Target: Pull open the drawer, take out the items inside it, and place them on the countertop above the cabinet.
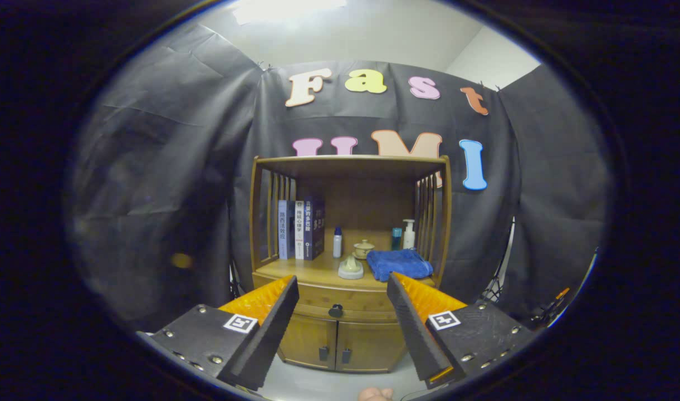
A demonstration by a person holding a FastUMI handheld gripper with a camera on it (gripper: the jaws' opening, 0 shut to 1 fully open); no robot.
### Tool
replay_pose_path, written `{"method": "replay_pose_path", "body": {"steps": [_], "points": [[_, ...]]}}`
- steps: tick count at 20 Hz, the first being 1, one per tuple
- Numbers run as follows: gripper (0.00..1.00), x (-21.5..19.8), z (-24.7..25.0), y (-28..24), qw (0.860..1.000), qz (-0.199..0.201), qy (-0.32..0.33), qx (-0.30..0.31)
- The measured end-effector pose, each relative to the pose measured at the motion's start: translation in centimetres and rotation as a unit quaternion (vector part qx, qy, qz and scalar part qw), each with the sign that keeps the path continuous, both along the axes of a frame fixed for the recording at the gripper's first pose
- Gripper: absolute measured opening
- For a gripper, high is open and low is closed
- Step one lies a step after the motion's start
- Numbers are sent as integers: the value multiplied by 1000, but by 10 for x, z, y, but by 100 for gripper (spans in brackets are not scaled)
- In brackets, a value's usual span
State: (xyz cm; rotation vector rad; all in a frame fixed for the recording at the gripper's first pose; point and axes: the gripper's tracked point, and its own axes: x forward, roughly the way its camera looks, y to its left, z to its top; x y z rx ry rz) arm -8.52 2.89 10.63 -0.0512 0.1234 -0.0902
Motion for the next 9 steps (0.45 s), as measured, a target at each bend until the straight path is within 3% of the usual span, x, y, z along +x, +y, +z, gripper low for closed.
{"method": "replay_pose_path", "body": {"steps": [6,9], "points": [[96,0,-5,-13,1000,-7,3,-4],[96,-2,-4,-20,999,-16,-1,40]]}}
